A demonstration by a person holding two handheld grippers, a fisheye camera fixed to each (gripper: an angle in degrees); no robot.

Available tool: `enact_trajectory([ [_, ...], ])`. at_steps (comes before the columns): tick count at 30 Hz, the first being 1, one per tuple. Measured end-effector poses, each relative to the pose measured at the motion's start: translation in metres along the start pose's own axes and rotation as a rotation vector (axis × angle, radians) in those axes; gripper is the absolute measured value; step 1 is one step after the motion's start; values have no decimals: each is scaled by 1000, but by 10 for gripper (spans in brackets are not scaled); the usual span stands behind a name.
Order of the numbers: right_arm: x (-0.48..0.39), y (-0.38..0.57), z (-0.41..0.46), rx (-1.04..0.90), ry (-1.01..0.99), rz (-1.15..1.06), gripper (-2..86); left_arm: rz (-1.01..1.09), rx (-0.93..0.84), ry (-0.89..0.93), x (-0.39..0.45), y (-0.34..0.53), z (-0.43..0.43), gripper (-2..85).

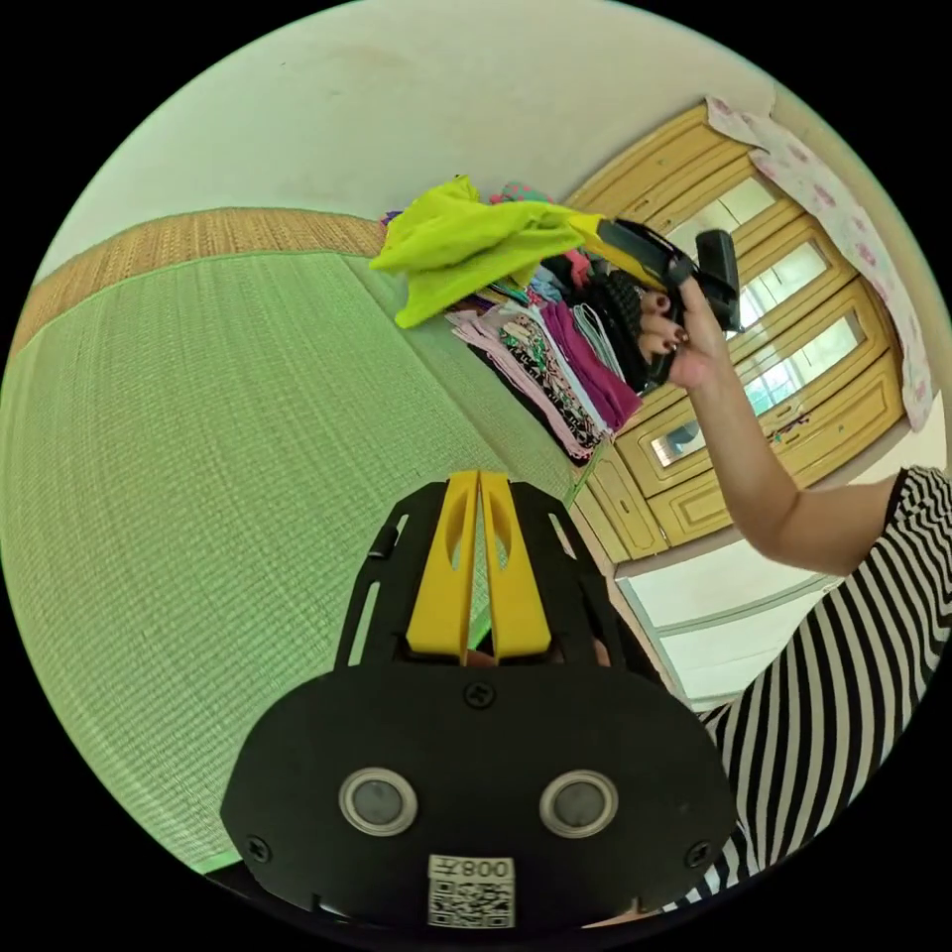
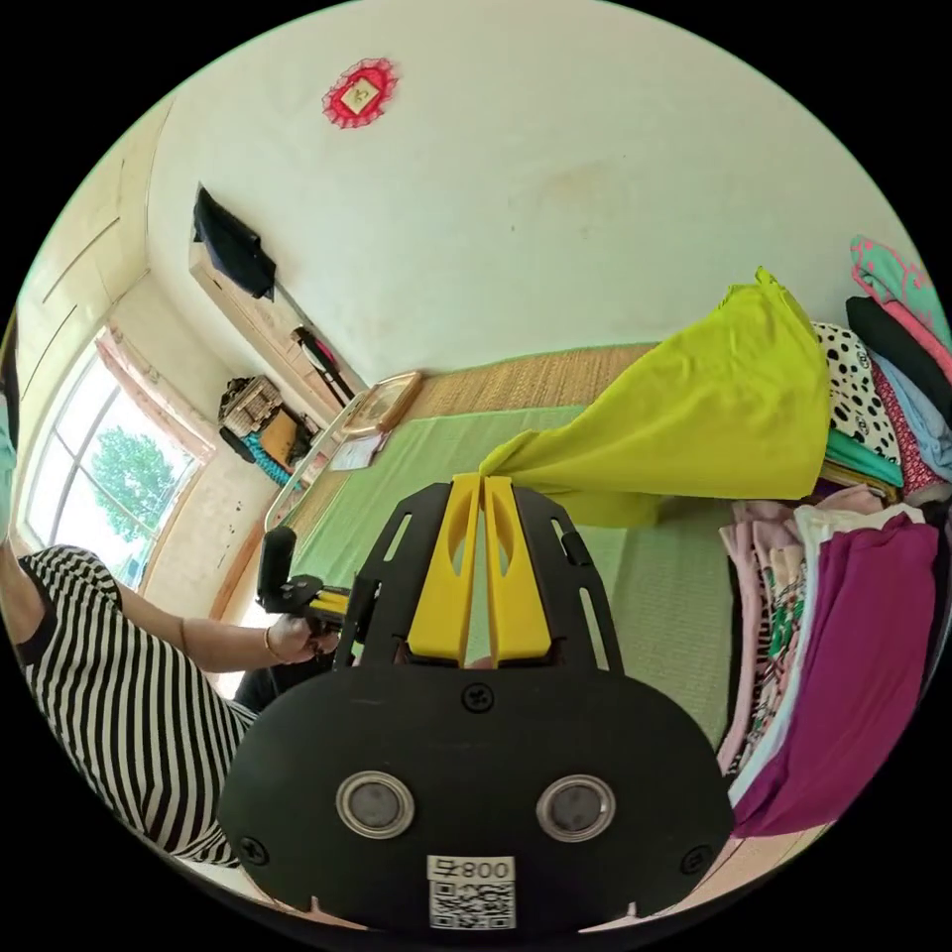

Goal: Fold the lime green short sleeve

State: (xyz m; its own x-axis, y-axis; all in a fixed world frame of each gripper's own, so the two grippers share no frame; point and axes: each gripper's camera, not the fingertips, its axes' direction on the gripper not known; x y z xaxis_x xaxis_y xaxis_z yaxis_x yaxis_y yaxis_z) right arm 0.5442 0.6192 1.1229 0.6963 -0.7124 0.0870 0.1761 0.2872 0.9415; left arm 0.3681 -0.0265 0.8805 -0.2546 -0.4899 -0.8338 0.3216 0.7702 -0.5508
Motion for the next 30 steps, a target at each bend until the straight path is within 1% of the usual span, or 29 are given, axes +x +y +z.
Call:
enact_trajectory([
  [4, -38, 53, 16, -84, -103, 7, 2, -140, 73, 65, 3, 29, -84, 9],
  [7, -53, 86, 31, -146, -163, 32, 2, -242, 101, 123, 9, 60, -129, 23],
  [10, -61, 115, 39, -172, -249, 61, 2, -343, 128, 229, 14, 96, -162, 55],
  [12, -64, 130, 43, -177, -276, 73, 2, -394, 127, 264, 20, 116, -176, 69],
  [16, -68, 155, 47, -219, -242, 69, 2, -498, 118, 275, 26, 142, -194, 87],
  [20, -55, 173, 48, -243, -179, 92, 2, -571, 139, 320, 22, 131, -197, 96],
  [24, -26, 191, 45, -231, -131, 151, 2, -606, 111, 334, 17, 92, -189, 98],
  [27, -4, 203, 46, -240, -96, 192, 2, -609, 58, 305, 24, 62, -179, 87],
  [30, 22, 217, 46, -243, -63, 246, 3, -593, -4, 300, 37, 40, -166, 56],
])
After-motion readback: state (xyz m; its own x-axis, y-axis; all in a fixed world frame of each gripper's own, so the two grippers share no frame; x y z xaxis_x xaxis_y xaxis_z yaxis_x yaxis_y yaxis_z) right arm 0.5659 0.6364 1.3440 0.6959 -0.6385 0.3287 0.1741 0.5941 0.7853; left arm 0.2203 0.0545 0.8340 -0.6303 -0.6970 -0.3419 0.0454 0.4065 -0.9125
